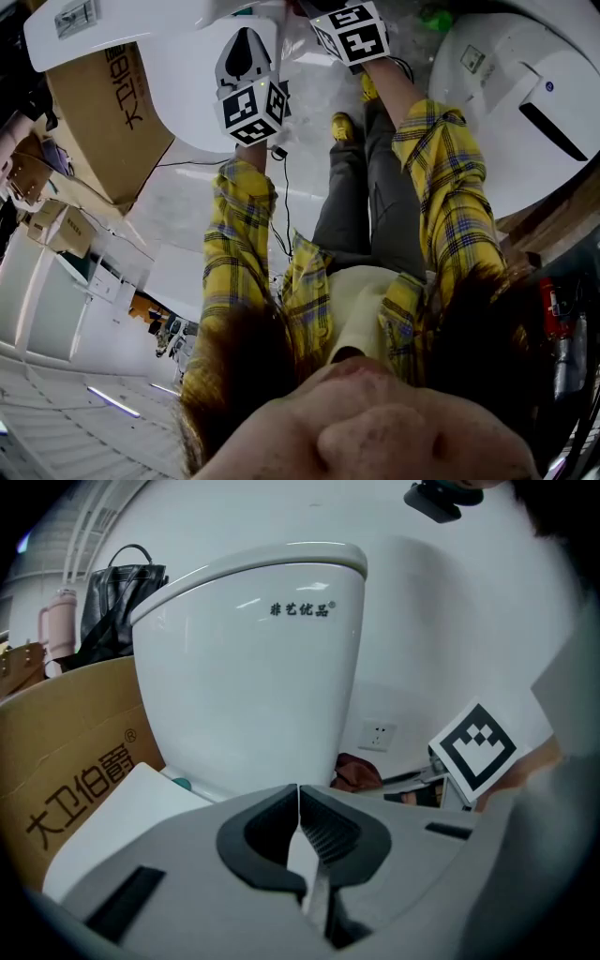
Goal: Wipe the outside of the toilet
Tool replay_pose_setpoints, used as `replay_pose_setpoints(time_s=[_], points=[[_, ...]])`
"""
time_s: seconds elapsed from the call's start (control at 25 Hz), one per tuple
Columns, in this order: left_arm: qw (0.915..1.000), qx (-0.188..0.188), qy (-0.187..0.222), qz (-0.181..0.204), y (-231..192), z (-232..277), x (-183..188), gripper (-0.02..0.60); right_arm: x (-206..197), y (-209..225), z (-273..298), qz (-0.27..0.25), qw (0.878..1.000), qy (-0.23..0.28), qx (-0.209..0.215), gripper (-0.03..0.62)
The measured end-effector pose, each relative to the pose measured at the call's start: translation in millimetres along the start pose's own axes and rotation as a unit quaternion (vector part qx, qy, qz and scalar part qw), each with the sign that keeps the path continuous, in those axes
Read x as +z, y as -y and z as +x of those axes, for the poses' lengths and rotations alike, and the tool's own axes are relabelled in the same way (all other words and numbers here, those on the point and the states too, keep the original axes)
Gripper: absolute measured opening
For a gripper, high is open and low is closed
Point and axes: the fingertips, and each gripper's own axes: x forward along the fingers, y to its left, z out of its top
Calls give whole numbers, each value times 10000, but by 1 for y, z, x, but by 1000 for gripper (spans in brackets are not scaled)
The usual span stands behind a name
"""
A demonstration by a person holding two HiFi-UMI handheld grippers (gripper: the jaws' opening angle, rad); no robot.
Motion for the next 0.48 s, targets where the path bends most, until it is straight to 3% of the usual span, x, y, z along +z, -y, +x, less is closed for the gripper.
replay_pose_setpoints(time_s=[0.48], points=[[9999,57,6,141,-3,-11,-6,8,-14,8,-29,60,9995,167,-264,123]])
